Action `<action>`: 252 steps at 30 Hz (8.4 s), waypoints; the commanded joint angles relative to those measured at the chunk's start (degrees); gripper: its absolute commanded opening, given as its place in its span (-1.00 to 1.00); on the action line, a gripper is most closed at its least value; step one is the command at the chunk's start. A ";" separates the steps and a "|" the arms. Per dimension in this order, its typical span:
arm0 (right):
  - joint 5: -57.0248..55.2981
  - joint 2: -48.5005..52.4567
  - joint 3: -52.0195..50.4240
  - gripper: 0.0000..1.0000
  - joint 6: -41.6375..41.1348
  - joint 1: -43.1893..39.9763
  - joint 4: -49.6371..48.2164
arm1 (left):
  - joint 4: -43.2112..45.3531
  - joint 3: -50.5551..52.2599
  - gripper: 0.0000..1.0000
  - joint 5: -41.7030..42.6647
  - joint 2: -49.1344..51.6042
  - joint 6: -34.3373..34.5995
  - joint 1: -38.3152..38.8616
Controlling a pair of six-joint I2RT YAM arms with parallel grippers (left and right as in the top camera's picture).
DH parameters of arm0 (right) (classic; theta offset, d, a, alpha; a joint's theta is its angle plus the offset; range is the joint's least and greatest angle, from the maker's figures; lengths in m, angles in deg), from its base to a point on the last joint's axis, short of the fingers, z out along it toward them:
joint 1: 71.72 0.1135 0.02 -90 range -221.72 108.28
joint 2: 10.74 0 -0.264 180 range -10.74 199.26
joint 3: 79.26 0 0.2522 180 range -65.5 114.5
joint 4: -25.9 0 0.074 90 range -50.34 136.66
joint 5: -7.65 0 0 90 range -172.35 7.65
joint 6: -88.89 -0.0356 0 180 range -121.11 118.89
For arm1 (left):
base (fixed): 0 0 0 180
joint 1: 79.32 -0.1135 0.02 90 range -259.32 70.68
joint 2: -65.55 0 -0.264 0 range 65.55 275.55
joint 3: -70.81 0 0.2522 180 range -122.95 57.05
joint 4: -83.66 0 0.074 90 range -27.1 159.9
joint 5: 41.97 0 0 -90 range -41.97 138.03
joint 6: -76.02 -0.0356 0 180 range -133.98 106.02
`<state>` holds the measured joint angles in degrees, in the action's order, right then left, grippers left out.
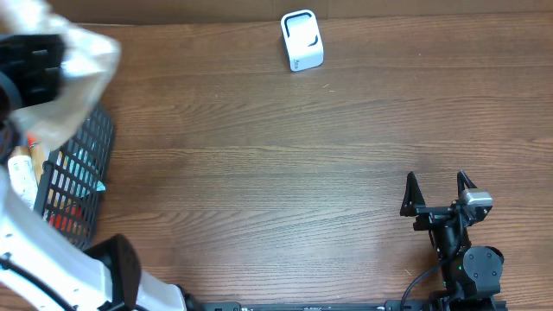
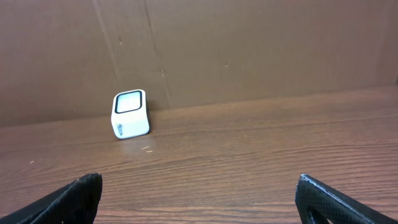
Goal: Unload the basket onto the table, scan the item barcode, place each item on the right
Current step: 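Carry the clear bag to the scanner, then set it on the table, then reach the left gripper back into the basket and grasp the pasta pack, then lift the red-capped pasta pack out and place it on the table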
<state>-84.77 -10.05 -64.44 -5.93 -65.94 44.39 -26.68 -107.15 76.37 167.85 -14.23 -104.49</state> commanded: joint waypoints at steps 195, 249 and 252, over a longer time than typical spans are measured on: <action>-0.48 -0.52 -0.59 1.00 0.20 0.37 -0.28 | 41.27 48.85 -0.91 -0.68 -23.39 -0.02 -11.50; -0.50 -0.52 -0.59 1.00 0.20 0.37 -0.28 | 60.28 100.00 0.41 -22.77 2.14 23.54 36.98; -0.50 -0.52 -0.59 1.00 0.20 0.37 -0.28 | 57.35 97.48 0.70 -22.77 1.81 22.84 35.52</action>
<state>-84.77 -10.05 -64.44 -5.95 -65.96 44.39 33.04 -7.18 53.18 169.33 8.72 -66.96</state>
